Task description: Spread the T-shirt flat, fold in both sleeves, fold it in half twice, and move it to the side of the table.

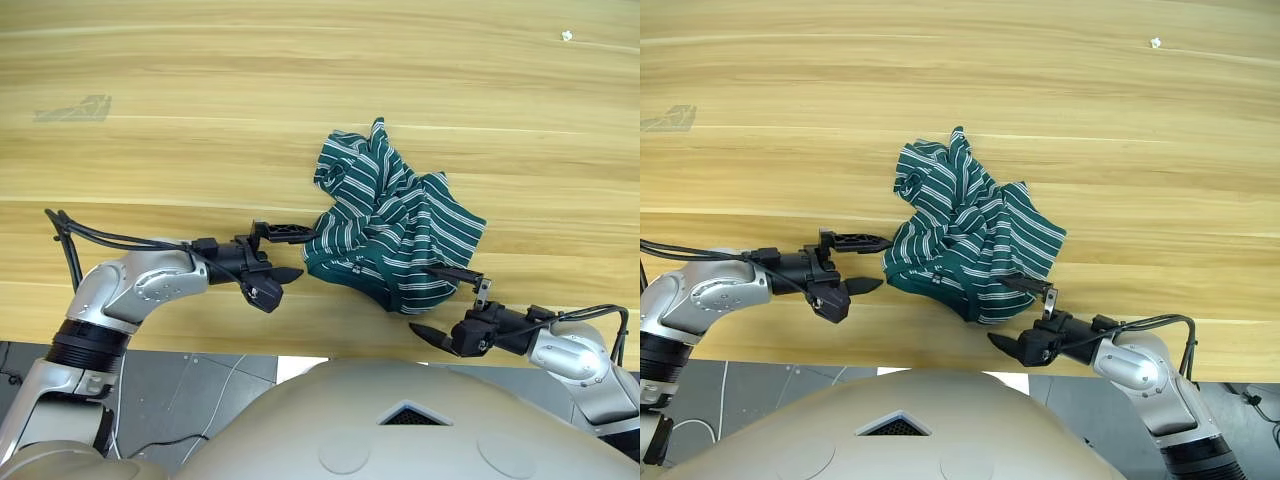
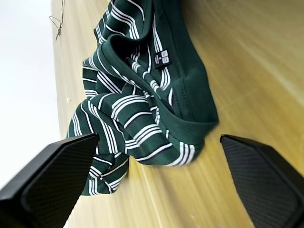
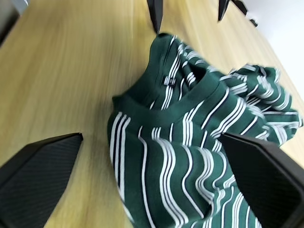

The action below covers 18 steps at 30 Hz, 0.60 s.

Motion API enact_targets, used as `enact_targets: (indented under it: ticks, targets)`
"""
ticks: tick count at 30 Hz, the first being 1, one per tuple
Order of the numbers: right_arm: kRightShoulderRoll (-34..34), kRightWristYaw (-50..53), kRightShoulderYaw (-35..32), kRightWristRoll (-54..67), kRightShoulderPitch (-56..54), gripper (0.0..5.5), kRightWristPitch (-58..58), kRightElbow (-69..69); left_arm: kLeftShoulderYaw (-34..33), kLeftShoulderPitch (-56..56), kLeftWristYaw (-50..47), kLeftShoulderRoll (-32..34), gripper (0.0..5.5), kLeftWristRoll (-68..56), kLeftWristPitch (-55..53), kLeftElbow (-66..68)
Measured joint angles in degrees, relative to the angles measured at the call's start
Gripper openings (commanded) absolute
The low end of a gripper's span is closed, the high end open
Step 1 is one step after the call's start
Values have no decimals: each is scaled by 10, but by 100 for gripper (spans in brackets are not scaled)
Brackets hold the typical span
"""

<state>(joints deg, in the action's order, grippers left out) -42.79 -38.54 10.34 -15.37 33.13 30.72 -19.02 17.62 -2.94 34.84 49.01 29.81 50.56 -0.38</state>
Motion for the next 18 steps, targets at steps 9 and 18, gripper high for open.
enact_targets:
  ticks: [9,18]
  targets:
    - [8,37,17,-25,-29,438,7,26,30,14,-43,-10,412,37,11,3]
    - [11,46,40,-35,-39,270,7,39,49,20,-59,-10,253,54,16,22]
